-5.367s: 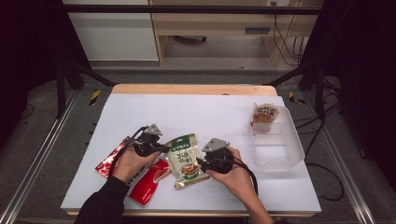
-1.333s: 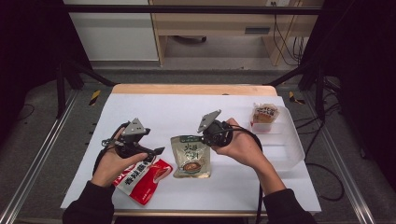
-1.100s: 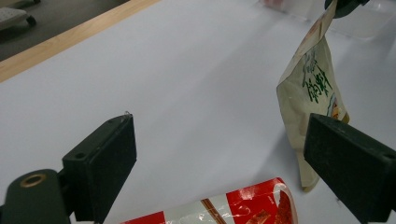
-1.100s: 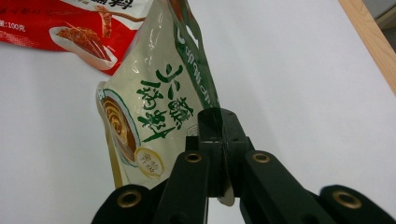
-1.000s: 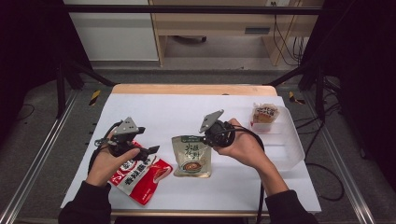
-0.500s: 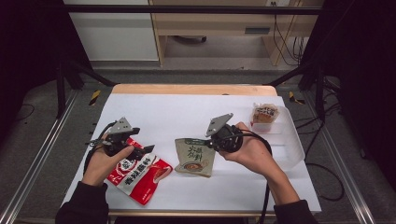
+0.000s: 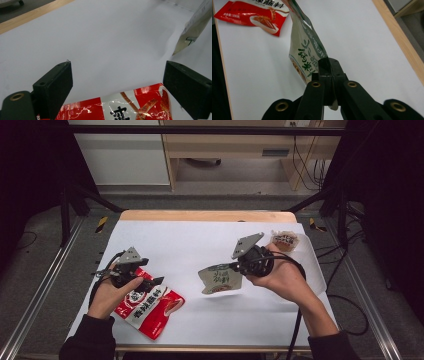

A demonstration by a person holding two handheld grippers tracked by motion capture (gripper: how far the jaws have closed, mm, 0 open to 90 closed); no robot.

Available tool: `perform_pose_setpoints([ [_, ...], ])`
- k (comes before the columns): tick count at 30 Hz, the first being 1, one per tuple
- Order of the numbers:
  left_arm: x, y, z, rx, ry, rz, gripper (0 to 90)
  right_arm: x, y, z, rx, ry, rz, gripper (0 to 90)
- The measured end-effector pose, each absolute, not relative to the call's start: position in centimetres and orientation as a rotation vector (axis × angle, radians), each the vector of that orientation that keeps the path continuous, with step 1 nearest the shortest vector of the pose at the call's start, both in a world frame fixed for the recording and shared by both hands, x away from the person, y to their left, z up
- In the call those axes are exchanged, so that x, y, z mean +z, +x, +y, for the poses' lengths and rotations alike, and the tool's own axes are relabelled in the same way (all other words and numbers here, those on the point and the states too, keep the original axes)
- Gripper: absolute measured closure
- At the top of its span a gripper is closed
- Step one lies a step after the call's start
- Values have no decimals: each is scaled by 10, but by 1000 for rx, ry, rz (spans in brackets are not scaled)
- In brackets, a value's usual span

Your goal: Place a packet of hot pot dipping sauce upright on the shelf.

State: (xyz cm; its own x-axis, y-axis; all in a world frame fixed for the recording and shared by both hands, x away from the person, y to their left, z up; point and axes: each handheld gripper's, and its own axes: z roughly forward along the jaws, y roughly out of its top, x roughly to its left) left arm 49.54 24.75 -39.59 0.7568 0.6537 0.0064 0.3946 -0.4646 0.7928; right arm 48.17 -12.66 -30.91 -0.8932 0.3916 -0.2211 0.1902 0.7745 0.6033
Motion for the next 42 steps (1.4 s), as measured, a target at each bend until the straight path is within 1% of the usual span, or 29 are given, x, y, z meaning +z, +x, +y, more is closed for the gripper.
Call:
perform_pose_setpoints([
  [11, -399, 495, 247, 396, 2136, 790, 94, -264, 499, -155, 878, 555, 2506, 900],
  [19, -398, 495, 248, 401, 2138, 792, 95, -244, 503, -187, 880, 623, 2423, 900],
  [30, -399, 495, 248, 400, 2146, 795, 94, -242, 505, -238, 859, 719, 2345, 900],
  [42, -401, 496, 252, 407, 2152, 809, 95, -257, 522, -285, 838, 756, 2310, 900],
])
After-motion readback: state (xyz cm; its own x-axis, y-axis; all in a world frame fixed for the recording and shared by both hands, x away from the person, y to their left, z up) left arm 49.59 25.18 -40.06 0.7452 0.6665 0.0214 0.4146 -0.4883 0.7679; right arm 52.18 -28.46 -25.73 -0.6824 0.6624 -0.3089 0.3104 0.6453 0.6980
